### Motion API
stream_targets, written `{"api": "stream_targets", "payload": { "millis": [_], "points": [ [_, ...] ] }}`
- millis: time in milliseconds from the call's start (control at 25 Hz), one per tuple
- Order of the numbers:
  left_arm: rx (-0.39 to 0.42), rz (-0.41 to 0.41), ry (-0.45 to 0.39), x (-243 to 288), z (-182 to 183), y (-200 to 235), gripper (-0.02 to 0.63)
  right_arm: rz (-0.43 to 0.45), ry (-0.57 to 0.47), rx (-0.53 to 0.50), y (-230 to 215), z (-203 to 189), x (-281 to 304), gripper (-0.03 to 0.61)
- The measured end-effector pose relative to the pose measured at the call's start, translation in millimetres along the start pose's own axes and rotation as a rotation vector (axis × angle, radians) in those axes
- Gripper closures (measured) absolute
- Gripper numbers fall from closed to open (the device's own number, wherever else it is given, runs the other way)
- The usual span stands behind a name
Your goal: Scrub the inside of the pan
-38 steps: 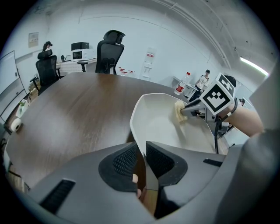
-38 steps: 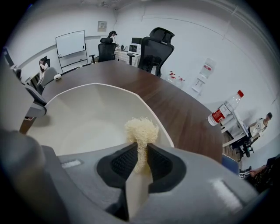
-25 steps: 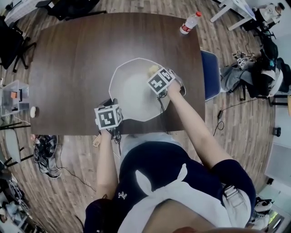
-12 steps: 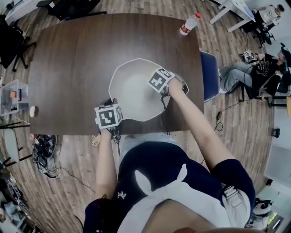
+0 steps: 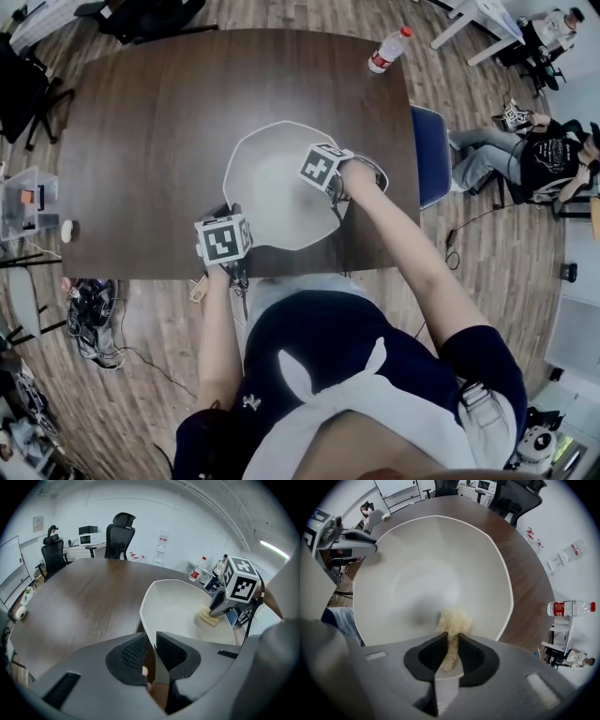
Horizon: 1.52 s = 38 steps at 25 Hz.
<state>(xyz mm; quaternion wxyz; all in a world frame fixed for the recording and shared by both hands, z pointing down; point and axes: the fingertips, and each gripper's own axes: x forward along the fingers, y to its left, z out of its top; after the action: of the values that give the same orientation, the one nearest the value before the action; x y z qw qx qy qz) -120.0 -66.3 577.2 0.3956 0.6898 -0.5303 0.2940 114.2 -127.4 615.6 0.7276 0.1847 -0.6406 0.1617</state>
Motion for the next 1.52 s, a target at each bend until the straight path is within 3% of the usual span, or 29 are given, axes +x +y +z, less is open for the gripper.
{"api": "stream_targets", "payload": {
  "millis": [320,480,680,1000,1520],
  "points": [
    [-0.001,-0.007,0.007,0.5,-1.8,0.6,0.546,0.065,0.107,0.033,19.2,-13.6,7.9,0.515],
    [0.005,0.002,0.009,0.0,-3.8,-2.2,0.546,0.072,0.121,-0.014,22.6,-14.6,11.9,0.515],
    [-0.002,0.006,0.009,3.4,-3.1,0.5,0.546,0.140,0.174,0.013,41.0,-23.4,11.5,0.515],
    [-0.004,0.019,0.009,3.1,-3.6,1.1,0.546,0.251,0.185,-0.011,69.8,-26.2,15.1,0.515],
    [-0.014,0.020,0.006,3.6,-0.9,0.4,0.546,0.360,0.186,-0.067,107.8,-25.9,4.3,0.517]
  ]
}}
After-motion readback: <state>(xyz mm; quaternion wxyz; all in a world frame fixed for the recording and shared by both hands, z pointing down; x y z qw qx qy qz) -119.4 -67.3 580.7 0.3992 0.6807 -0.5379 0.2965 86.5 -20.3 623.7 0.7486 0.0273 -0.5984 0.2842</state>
